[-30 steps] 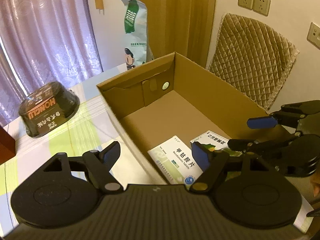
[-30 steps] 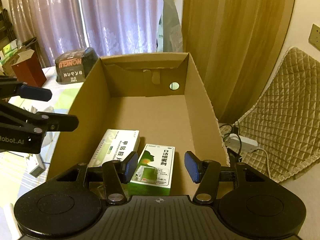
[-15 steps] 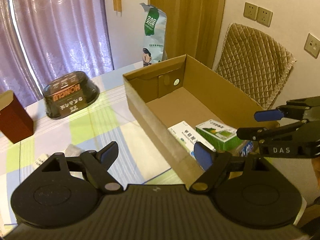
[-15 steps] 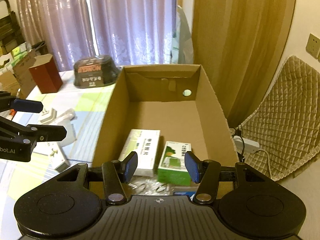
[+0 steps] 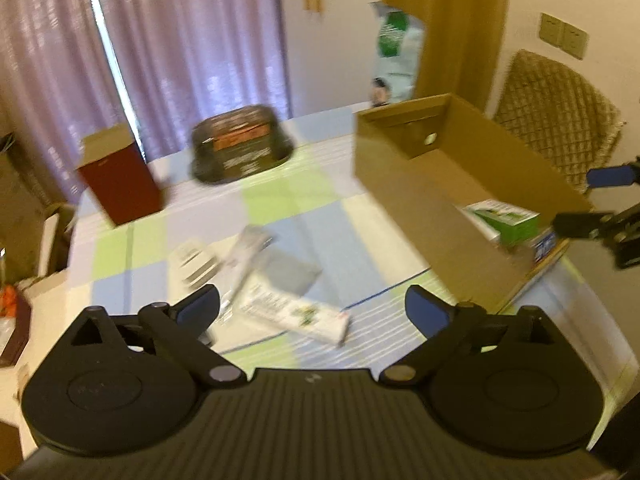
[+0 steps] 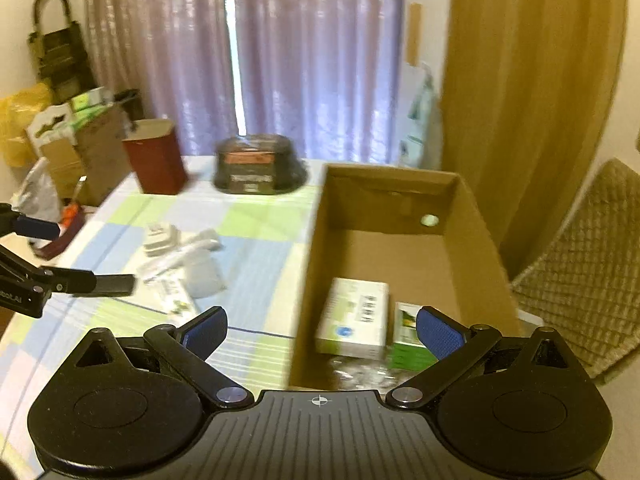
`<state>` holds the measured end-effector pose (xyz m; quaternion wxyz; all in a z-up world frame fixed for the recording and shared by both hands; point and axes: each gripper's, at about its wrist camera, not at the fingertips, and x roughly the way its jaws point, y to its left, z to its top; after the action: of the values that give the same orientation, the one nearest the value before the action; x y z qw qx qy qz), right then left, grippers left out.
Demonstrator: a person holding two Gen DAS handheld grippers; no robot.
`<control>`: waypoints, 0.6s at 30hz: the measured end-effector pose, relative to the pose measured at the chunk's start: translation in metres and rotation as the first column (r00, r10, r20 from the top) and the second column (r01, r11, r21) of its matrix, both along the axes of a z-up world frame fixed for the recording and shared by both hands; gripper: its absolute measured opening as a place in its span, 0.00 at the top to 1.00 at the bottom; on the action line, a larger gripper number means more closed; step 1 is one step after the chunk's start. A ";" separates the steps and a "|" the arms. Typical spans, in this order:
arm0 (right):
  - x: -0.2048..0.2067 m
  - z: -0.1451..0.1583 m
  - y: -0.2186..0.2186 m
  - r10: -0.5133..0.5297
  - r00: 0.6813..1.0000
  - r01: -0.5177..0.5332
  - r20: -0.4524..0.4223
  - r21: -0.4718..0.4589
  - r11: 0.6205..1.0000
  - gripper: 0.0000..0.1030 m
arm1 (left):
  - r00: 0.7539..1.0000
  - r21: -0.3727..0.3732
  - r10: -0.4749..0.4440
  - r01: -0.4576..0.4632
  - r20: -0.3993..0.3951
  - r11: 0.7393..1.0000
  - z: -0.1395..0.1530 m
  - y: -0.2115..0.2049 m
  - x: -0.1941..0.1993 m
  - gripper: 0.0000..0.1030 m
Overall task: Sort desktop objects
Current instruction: 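Move both tools back over the remaining table items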
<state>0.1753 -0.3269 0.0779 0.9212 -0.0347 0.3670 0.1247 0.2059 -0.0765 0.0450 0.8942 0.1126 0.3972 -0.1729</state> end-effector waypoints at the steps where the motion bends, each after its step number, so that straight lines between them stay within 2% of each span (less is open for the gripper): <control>1: -0.001 0.000 0.007 0.017 1.000 -0.017 0.001 0.003 1.000 0.00 | 1.000 0.006 0.015 -0.015 0.000 1.000 -0.002 0.010 -0.004 0.01; 6: -0.005 -0.002 0.046 0.115 0.993 -0.115 0.006 -0.001 0.993 0.00 | 0.997 0.027 0.072 -0.071 -0.033 0.997 -0.018 0.058 -0.026 0.01; 11: -0.005 -0.015 0.083 0.212 0.977 -0.212 -0.010 -0.029 0.977 0.00 | 0.995 0.047 0.072 -0.069 -0.076 0.997 -0.038 0.087 -0.046 0.01; 15: -0.002 -0.031 0.101 0.252 0.967 -0.254 -0.036 -0.043 0.966 0.00 | 0.993 0.048 0.015 -0.009 -0.114 0.999 -0.054 0.088 -0.063 0.01; 18: -0.002 -0.044 0.109 0.264 0.963 -0.267 -0.061 -0.049 0.962 0.00 | 0.988 0.019 -0.002 0.005 -0.153 1.000 -0.071 0.080 -0.076 0.01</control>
<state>0.1735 -0.2180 0.0338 0.8846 -0.1065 0.3869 0.2376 0.1301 0.0030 -0.0262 0.8598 0.1081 0.4659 -0.1788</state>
